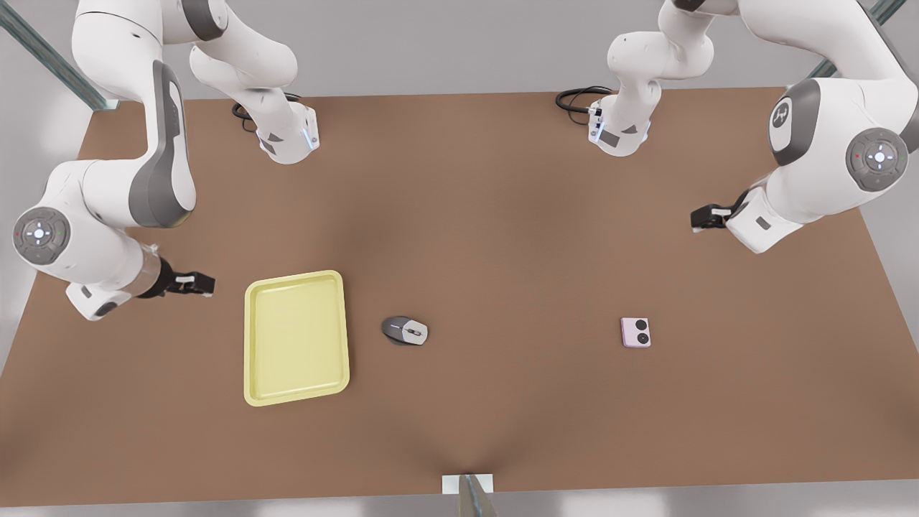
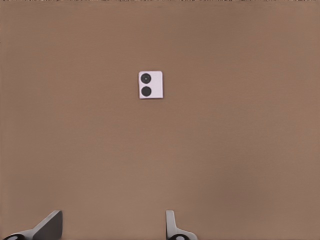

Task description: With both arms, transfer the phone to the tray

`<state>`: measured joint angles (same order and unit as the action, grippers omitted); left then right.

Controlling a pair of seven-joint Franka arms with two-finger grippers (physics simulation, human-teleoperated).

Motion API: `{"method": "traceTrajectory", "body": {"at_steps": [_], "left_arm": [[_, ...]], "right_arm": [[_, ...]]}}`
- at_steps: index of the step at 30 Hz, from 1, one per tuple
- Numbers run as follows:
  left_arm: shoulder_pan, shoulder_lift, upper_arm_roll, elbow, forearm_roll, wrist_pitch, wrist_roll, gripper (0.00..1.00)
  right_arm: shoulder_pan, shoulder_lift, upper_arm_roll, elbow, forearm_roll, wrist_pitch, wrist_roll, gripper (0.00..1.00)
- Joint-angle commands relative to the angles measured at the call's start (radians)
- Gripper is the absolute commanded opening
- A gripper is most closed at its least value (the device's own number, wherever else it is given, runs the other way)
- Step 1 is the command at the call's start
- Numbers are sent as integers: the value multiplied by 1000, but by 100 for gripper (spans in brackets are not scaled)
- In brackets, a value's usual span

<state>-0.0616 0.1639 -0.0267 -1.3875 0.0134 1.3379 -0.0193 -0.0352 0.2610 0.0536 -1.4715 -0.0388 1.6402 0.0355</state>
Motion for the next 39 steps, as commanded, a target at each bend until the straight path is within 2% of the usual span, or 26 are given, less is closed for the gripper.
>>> {"method": "traceTrajectory", "body": {"at_steps": [1, 3, 5, 6, 7, 9, 11, 13, 16, 37, 39], "left_arm": [[0, 0, 1, -1, 3, 23, -7, 100], [0, 124, 1, 4, 3, 24, -17, 100], [0, 305, -2, 5, -10, 196, -17, 100], [0, 376, -4, -7, -12, 348, -16, 100], [0, 405, -5, -56, -12, 470, -7, 100], [8, 419, -5, -214, -12, 745, 10, 100], [11, 405, -5, -335, -12, 879, 39, 100], [11, 404, -5, -395, -12, 960, 42, 100], [11, 424, -5, -401, -15, 1093, 41, 100], [2, 549, -4, -374, -7, 1110, 25, 100], [2, 549, -4, -374, -3, 1110, 25, 88]], "right_arm": [[0, 1, 0, 0, 0, 61, 17, 100], [0, 1, -1, -3, 0, 59, 17, 100], [0, 1, -1, -3, -1, 58, 15, 100], [-2, 1, -3, -3, -1, 56, 14, 100], [-6, 1, -3, -4, -1, 55, 14, 100], [-8, 1, -3, -4, -1, 52, 12, 100], [-8, 1, -3, -4, -1, 50, 12, 100], [-8, 1, -3, -3, -1, 52, 12, 100], [-8, 3, -3, -3, -1, 52, 12, 100], [-5, 4, 2, 13, -1, 56, 14, 100], [-2, 4, 2, 13, 0, 58, 15, 100]]}}
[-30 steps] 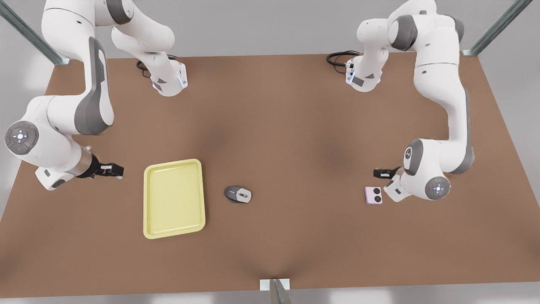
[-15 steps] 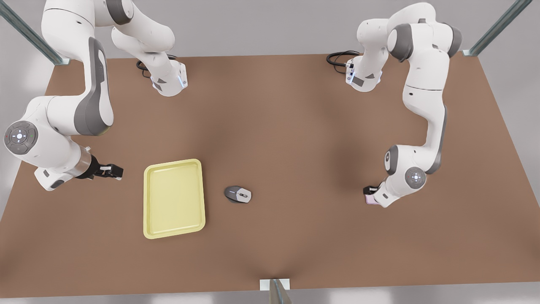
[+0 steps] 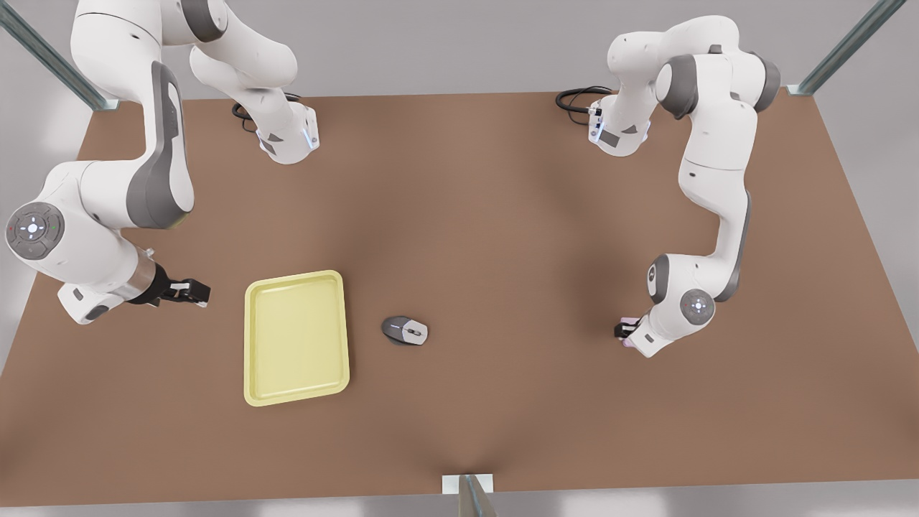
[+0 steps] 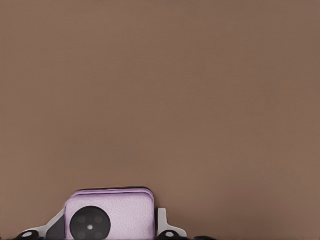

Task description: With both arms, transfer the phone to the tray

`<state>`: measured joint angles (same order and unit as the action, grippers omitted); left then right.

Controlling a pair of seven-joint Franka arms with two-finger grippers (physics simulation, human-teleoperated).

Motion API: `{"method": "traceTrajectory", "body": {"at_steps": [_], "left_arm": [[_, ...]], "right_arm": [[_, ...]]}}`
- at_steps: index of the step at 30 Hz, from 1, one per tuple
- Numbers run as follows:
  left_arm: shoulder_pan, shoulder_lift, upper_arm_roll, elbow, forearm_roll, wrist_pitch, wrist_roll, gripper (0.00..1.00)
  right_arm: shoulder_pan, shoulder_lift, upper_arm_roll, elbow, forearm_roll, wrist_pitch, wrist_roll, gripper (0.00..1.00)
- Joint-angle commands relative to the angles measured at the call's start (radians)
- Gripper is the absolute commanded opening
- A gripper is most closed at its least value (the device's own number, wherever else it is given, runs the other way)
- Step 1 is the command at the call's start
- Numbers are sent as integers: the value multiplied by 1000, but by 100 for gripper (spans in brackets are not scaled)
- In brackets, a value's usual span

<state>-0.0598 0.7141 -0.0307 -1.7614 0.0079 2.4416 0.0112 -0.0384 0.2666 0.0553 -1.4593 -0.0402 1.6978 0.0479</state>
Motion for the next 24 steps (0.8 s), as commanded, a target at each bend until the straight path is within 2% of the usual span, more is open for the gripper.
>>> {"method": "traceTrajectory", "body": {"at_steps": [1, 14, 15, 16, 24], "left_arm": [[0, -1, 0, 0, 3, 7, -5, 87], [2, 11, 0, 13, 1, 7, -16, 85], [2, 11, 0, 13, 1, 7, -16, 77], [2, 10, 0, 14, 1, 1, -16, 74], [0, -4, 0, 16, 0, -9, -62, 74]], "right_arm": [[3, -1, 1, 1, 2, 0, 6, 100], [3, -1, 1, 1, -1, -9, 3, 100], [3, 0, 1, 1, -1, -9, 3, 100], [5, 0, 1, 1, 0, -6, 4, 100], [9, -1, 3, 2, 0, -6, 13, 100]]}}
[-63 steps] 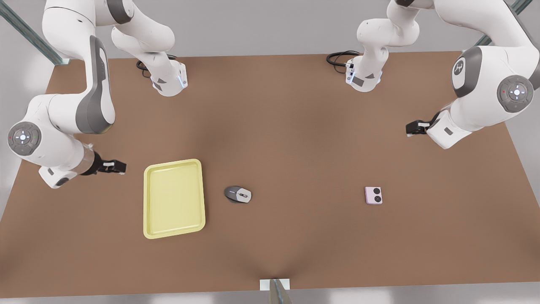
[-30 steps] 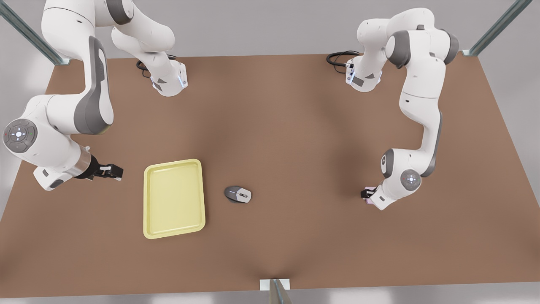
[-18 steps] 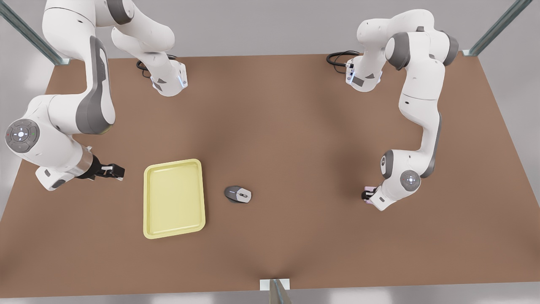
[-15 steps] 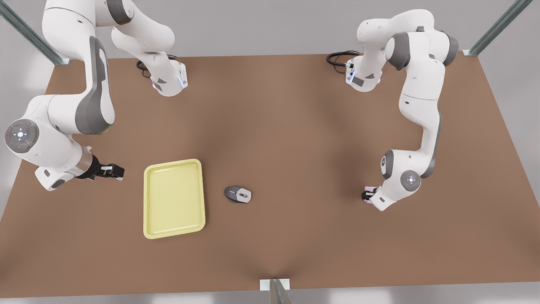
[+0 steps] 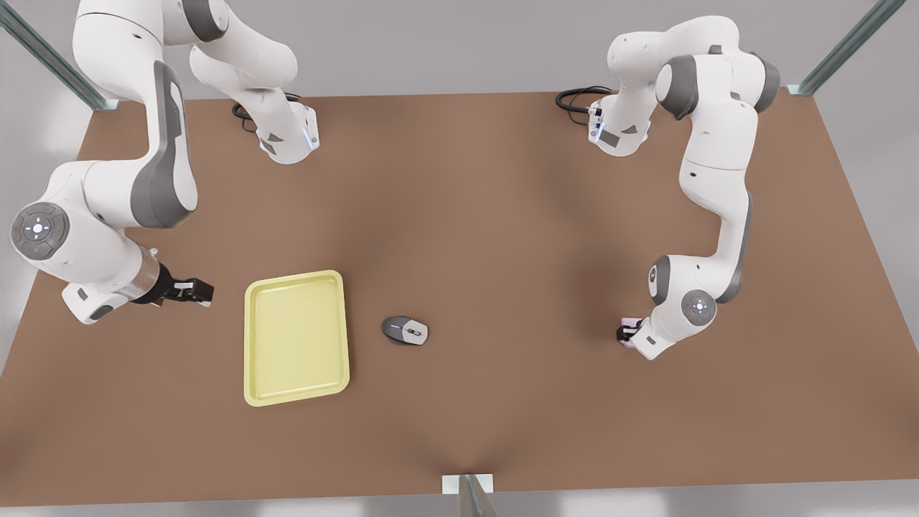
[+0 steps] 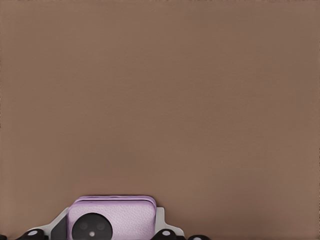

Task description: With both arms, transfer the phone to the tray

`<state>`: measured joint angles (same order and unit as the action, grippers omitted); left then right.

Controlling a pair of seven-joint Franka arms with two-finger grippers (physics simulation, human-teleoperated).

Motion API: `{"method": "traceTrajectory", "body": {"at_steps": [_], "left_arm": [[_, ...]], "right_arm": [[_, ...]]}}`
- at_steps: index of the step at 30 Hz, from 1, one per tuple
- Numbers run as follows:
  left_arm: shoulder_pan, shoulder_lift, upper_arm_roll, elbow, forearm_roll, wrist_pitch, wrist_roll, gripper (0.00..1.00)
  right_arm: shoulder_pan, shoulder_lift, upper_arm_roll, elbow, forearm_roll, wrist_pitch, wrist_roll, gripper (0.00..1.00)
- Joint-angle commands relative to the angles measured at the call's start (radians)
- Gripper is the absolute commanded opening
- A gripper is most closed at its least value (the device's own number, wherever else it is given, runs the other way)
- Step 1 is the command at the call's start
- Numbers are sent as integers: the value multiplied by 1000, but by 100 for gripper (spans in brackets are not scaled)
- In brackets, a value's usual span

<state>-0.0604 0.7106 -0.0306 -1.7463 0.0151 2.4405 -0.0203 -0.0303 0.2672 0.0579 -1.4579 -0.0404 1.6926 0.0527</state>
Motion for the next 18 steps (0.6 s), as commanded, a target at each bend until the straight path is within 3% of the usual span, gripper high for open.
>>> {"method": "traceTrajectory", "body": {"at_steps": [1, 6, 10, 12, 18], "left_arm": [[-7, -16, 0, 1, -12, -11, -72, 74], [-191, -68, -5, 1, -12, -124, -464, 74], [-409, 12, -5, 258, -17, -385, -849, 74], [-493, 36, -5, 303, -33, -390, -948, 74], [-653, 266, -3, 662, -76, -449, -1129, 74]], "right_arm": [[1, -2, 0, 1, 1, -2, 9, 100], [0, -2, 0, -1, -1, -7, 7, 100], [0, -2, 0, -2, -1, -7, 1, 100], [4, -2, 3, -1, -1, -7, 10, 100], [3, 7, 5, -1, 4, 4, 9, 100]]}}
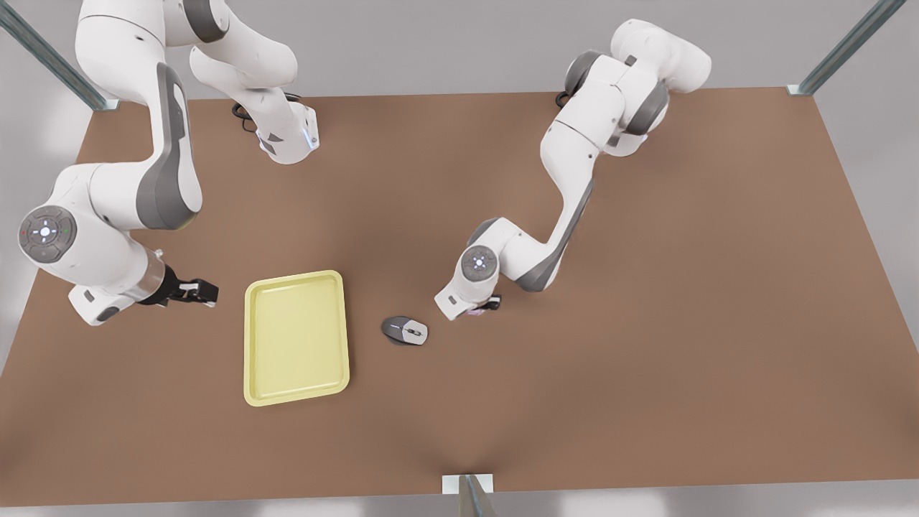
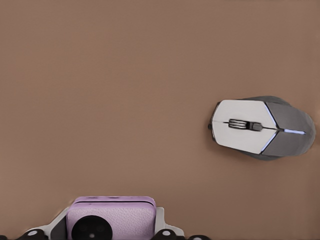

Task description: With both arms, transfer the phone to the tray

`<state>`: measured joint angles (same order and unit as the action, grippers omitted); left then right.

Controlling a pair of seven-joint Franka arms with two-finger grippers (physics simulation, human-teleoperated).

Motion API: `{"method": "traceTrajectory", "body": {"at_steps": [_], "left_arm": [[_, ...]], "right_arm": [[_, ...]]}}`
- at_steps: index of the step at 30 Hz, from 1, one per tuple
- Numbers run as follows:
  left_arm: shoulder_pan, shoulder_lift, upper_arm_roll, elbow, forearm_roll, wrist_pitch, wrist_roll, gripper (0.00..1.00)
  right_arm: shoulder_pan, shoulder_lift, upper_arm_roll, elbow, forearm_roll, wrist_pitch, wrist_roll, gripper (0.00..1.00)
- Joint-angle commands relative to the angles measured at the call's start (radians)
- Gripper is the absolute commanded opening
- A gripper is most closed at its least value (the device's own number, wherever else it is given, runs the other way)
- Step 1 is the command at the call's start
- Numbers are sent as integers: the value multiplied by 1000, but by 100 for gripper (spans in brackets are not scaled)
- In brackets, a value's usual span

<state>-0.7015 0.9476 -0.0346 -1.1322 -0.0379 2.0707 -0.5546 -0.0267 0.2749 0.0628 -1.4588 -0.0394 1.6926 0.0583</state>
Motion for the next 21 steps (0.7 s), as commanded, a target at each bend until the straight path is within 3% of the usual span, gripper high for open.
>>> {"method": "traceTrajectory", "body": {"at_steps": [1, 5, 7, 11, 13, 15, 17, 18, 19, 21], "left_arm": [[-26, 43, 2, 57, -23, -66, -600, 74], [-39, 57, 1, 37, -23, -63, -599, 74], [-41, 65, 2, 35, -19, -60, -597, 100], [-35, 48, 2, 42, -16, -83, -587, 100], [111, -220, 12, 42, -13, -533, -175, 100], [321, -438, 13, 45, 35, -828, 292, 100], [464, -529, 9, 40, 59, -928, 473, 100], [504, -615, 4, -91, 58, -870, 501, 100], [502, -745, 5, -297, 64, -675, 493, 100], [504, -736, 9, -267, 55, -748, 495, 100]], "right_arm": [[-1, 0, 0, 0, 1, 1, 3, 100], [-1, 4, 0, 2, 1, 4, 3, 100], [-1, 4, 0, 0, 1, 1, 3, 100], [-1, 4, 0, 2, 1, 1, 3, 100], [1, 4, 0, 2, 1, 2, 3, 100], [1, 4, 0, 2, 1, 6, 3, 100], [14, 29, 41, 2, 1, 47, 0, 100], [24, 52, 135, 14, -8, 64, 8, 100], [56, 61, 147, 12, -14, 65, 54, 100], [142, 115, 149, 31, -40, 78, 161, 100]]}}
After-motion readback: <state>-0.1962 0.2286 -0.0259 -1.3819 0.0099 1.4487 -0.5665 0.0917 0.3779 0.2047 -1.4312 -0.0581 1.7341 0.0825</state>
